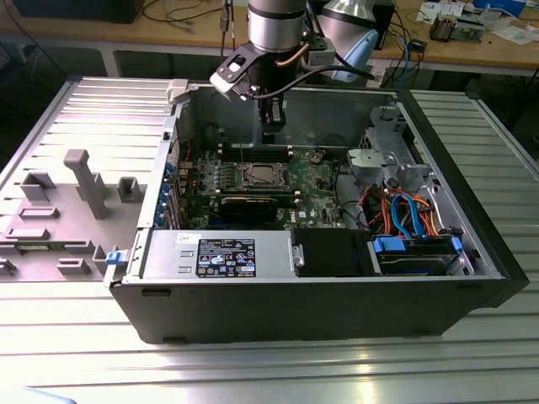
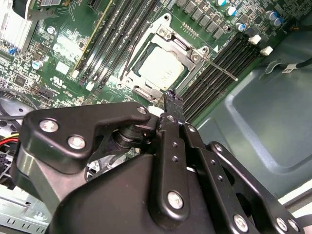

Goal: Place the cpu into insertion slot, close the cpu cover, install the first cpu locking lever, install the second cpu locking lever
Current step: 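Install the first cpu locking lever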

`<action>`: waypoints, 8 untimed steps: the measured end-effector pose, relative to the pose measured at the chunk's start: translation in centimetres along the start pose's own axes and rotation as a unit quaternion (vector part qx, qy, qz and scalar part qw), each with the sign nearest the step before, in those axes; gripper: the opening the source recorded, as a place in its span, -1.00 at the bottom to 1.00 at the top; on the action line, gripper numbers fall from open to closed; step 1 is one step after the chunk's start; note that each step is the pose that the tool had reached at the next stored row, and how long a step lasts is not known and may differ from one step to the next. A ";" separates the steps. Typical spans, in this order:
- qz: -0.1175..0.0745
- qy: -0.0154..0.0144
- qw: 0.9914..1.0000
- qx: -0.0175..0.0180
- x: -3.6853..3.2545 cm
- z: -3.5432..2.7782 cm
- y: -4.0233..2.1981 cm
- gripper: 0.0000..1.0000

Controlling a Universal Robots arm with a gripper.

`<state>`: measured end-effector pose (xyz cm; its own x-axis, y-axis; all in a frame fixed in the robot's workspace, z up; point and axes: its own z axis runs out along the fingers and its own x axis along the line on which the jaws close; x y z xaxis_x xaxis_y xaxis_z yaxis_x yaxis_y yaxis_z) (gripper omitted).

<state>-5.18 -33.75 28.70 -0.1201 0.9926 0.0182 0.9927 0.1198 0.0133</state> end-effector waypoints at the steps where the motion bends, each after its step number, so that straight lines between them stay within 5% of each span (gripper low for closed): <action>1: 0.000 0.000 1.000 0.000 0.00 0.00 0.00 -0.79; 8: -0.003 0.000 1.000 0.000 0.00 0.00 0.01 -0.79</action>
<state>-5.17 -33.75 28.70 -0.1257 0.9919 0.0181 0.9920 0.1254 0.0134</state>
